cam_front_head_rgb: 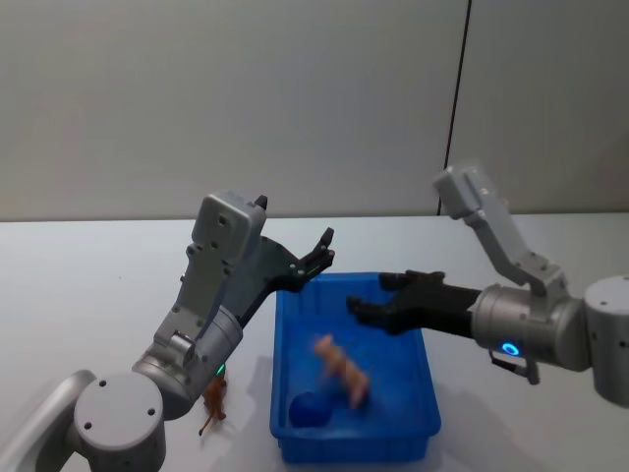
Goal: Pick up the two dolls from the table and place them into the box.
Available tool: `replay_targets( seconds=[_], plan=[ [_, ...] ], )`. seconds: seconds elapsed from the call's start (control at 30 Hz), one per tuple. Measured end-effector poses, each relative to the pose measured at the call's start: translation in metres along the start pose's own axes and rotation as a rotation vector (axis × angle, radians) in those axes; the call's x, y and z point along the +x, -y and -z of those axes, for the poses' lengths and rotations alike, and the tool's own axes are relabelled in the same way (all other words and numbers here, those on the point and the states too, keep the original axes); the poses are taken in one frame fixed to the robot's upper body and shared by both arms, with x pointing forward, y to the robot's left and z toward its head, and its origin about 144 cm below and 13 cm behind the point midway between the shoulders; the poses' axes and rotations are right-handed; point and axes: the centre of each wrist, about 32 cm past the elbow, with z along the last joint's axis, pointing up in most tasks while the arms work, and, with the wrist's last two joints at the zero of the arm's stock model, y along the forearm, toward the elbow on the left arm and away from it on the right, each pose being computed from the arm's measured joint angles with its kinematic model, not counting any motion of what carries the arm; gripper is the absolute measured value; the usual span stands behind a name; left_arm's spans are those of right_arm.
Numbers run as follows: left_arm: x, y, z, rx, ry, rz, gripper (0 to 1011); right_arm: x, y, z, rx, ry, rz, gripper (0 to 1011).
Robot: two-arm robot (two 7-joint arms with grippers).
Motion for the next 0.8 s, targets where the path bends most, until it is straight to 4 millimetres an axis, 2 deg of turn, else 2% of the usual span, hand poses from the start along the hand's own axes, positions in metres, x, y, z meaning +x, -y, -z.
replay_targets(
  seconds=[0.17, 0.2, 0.3, 0.43, 0.8],
  plan=[
    [0.0, 0.0, 0.0, 0.0, 0.0, 0.0, 1001, 0.0, -0.006, -0.003, -0.027, -0.014, -0.039, 790],
    [0.0, 0.0, 0.0, 0.0, 0.0, 0.0, 1001, 0.0, -0.007, -0.004, -0.034, -0.018, -0.048, 790],
    [0.0, 0.0, 0.0, 0.0, 0.0, 0.0, 1001, 0.0, -0.008, -0.005, -0.039, -0.02, -0.056, 915],
    [0.0, 0.0, 0.0, 0.0, 0.0, 0.0, 1001, 0.002, -0.008, -0.006, -0.037, -0.022, -0.055, 1000],
    [0.0, 0.0, 0.0, 0.0, 0.0, 0.0, 1001, 0.013, 0.012, -0.003, 0.009, -0.027, 0.035, 1001]
  ],
)
